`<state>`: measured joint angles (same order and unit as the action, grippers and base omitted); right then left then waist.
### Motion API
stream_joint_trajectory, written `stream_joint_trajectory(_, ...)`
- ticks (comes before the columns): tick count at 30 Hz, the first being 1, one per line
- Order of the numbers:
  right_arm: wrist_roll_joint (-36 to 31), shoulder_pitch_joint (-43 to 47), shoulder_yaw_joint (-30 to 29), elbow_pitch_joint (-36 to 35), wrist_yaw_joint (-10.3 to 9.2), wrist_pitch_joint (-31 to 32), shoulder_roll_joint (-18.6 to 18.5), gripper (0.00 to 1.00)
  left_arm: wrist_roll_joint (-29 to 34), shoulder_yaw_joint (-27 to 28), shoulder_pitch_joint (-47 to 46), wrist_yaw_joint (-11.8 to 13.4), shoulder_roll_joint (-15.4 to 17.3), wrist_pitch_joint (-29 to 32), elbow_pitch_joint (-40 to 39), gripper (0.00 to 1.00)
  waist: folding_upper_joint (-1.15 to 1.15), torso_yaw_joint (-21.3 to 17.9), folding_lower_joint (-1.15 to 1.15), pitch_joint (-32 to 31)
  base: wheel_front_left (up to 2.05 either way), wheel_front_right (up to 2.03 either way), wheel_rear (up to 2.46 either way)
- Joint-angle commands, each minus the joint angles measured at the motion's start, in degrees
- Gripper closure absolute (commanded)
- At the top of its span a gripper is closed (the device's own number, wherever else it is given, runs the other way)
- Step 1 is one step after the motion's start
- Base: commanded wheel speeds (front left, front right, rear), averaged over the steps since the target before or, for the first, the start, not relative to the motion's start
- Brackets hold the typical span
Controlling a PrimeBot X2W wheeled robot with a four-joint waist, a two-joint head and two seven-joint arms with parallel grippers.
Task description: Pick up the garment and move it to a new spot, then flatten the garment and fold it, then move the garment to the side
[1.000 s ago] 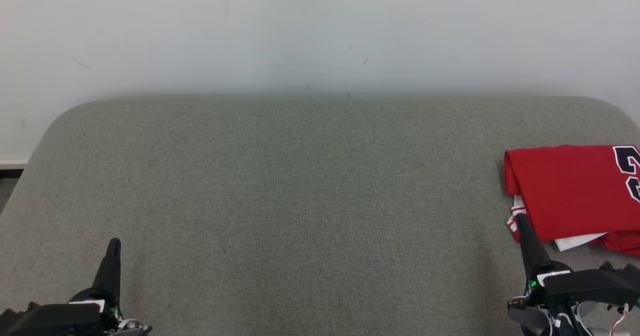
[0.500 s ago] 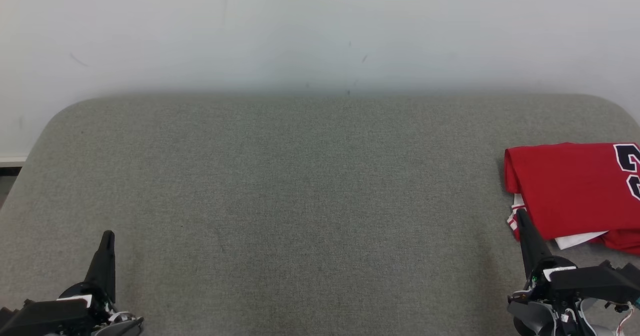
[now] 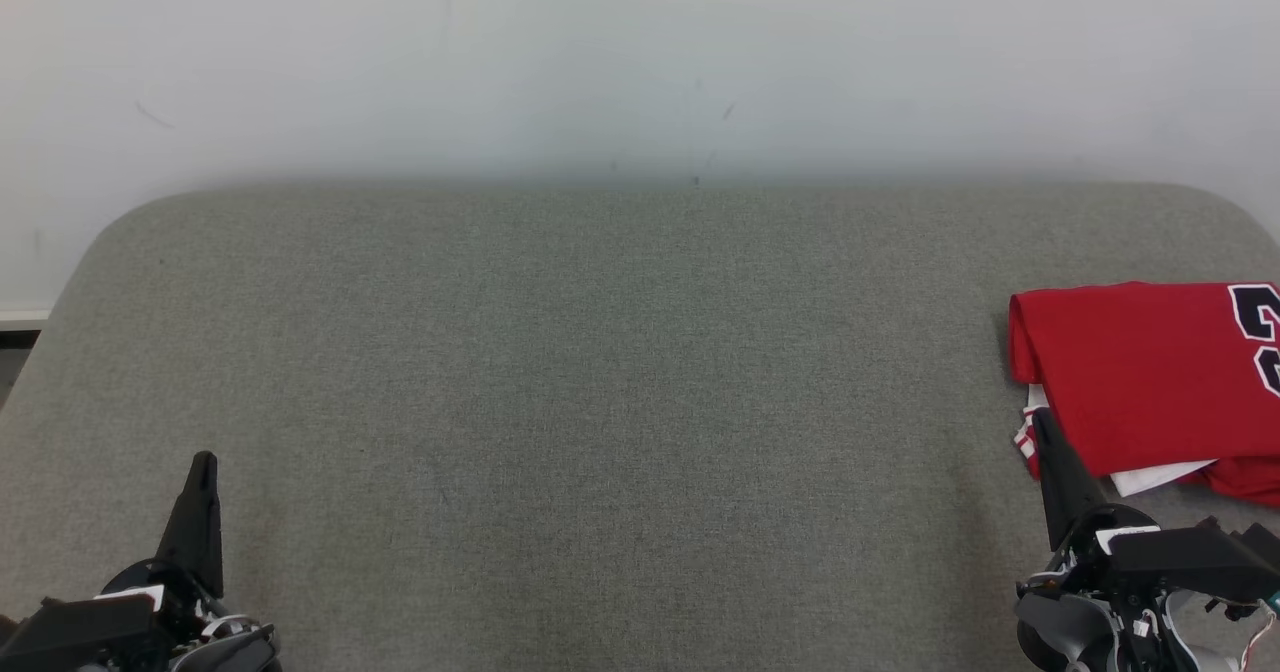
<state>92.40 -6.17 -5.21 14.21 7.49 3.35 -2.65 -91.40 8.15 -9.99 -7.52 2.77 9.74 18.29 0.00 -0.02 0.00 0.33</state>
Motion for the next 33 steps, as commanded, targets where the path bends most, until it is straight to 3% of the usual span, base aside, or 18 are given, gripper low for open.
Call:
stream_joint_trajectory(1, 0.28, -0.49, -0.07, -0.20, 0.00, 0.07, -0.42, 1.00, -0.56, 0.19, -0.59, -0.03, 0.15, 0.12, -0.21, 1.00, 0.00, 0.00, 0.00, 0.00, 0.00, 0.00, 0.00)
stream_joint_trajectory(33, 0.27, -0.45, -0.07, -0.19, 0.00, 0.06, -0.41, 1.00, -0.57, 0.16, -0.57, -0.03, 0.16, 0.10, -0.22, 1.00, 0.00, 0.00, 0.00, 0.00, 0.00, 0.00, 0.00)
